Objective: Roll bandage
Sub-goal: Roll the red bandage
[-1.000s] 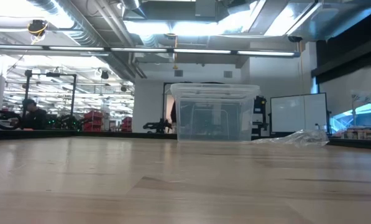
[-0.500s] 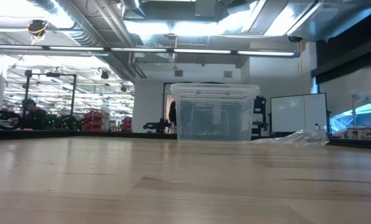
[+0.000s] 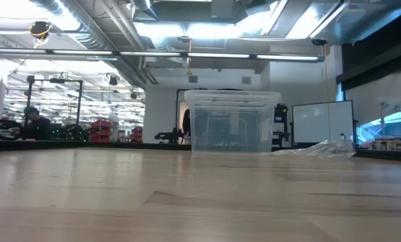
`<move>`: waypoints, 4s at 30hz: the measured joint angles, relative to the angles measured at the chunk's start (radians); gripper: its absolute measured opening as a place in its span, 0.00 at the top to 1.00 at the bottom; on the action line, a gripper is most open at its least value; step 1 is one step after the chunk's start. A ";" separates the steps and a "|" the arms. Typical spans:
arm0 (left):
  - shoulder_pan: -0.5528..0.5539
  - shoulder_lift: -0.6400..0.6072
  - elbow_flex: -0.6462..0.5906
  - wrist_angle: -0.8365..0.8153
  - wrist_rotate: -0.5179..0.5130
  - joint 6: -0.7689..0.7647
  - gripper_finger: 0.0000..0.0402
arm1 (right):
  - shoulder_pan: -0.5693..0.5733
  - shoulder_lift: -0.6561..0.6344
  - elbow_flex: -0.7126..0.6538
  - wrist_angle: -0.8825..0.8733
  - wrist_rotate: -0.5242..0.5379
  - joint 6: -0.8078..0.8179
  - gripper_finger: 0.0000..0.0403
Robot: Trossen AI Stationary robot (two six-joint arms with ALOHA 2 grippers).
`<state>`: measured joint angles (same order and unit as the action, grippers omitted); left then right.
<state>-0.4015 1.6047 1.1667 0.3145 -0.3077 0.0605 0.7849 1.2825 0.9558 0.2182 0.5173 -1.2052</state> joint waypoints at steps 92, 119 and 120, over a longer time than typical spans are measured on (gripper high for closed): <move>0.057 0.288 0.000 -0.261 -0.162 -0.359 0.97 | -0.182 0.251 -0.002 -0.423 -0.154 1.229 0.63; 0.005 0.277 0.001 0.471 -0.203 0.128 0.97 | 0.168 -0.244 -0.319 -0.520 0.279 1.615 0.63; 0.008 0.277 0.001 0.491 -0.203 0.131 0.97 | 0.190 -0.244 -0.320 -0.495 0.324 1.593 0.63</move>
<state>-0.3932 1.8820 1.1679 0.8059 -0.5106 0.1912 0.9752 1.0386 0.6354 -0.2772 0.8412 0.3879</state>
